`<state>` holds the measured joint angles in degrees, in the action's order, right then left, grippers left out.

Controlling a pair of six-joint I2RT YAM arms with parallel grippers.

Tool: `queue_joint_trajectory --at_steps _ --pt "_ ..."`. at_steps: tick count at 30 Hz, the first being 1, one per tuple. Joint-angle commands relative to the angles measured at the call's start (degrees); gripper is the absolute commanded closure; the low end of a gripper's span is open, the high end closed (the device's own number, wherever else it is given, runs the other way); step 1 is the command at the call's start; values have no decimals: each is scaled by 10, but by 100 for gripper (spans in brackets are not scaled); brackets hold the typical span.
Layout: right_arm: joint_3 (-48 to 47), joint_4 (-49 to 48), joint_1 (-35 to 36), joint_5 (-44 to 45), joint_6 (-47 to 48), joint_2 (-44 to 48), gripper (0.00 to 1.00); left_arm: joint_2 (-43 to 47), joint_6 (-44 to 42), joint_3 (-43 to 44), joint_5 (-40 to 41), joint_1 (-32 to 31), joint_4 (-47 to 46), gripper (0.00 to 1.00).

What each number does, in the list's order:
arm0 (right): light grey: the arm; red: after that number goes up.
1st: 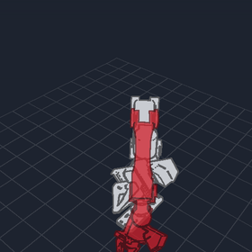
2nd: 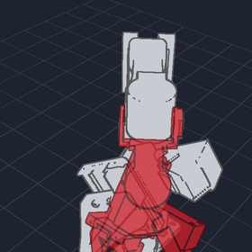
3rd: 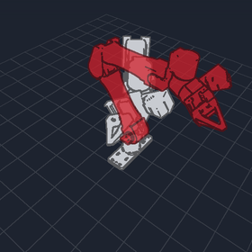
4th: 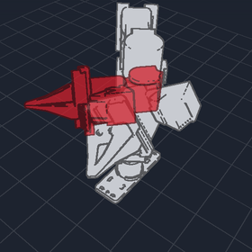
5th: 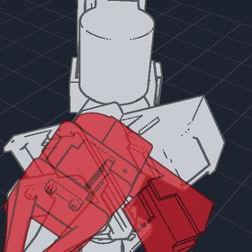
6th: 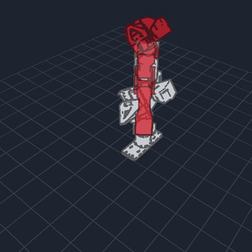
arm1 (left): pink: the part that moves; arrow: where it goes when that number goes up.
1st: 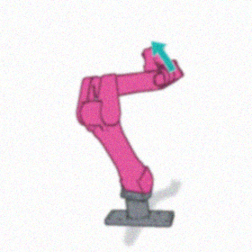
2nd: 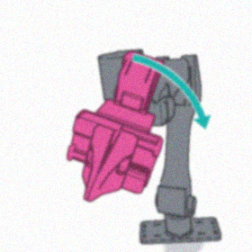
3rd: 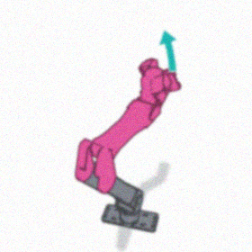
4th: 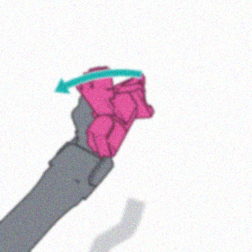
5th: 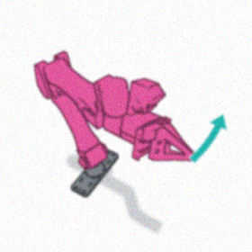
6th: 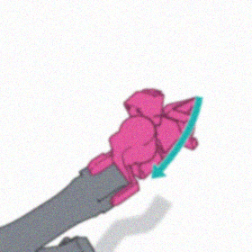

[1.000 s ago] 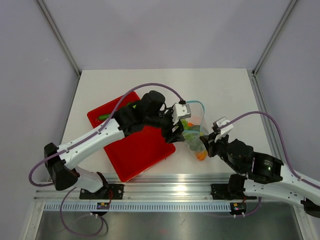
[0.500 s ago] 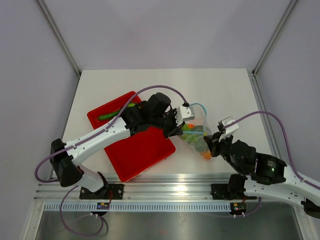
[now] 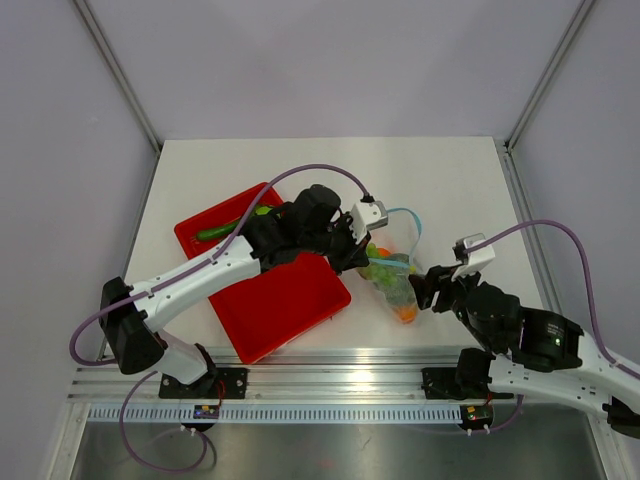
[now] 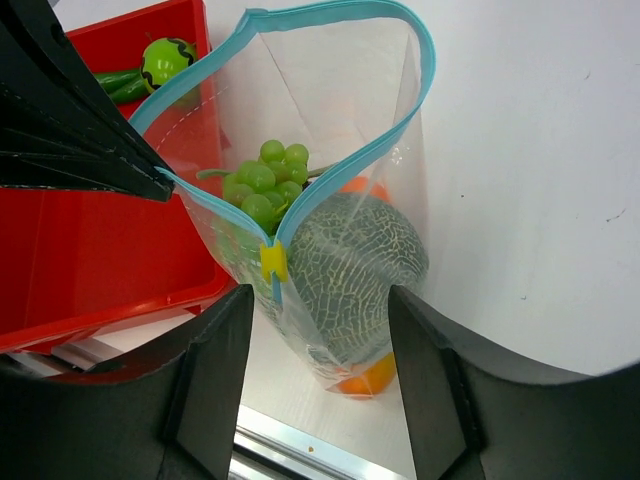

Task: Place the food in the zip-top bag and seal the zipper
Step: Zip the zipper food storage bag at the center of the board.

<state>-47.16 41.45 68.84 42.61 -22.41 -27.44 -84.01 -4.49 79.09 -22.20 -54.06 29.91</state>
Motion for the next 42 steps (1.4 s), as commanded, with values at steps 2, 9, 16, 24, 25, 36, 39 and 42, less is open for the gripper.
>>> queue_joint_trajectory --at_steps 2,9,16,24,25,36,39,42 --pt "-11 -8 -3 0 -6 -31 36 21 26 1 1 1 -47 100" --pt "18 -64 -3 9 -22 -74 43 20 30 3 -5 2 -48 100" --pt "101 -223 -4 27 56 -28 91 28 26 5 -9 2 -39 100" --pt "122 -327 -4 35 145 -27 100 44 49 -3 12 2 -28 100" --pt "123 -334 -6 40 155 -26 100 46 61 -4 11 1 -26 100" --pt "81 -314 -75 -78 236 -60 100 100 48 -22 57 1 18 39" --pt "69 -295 -89 -119 235 -68 100 124 11 -12 92 1 2 22" --pt "55 -278 -98 -150 239 -72 100 143 -29 -13 98 1 -38 22"
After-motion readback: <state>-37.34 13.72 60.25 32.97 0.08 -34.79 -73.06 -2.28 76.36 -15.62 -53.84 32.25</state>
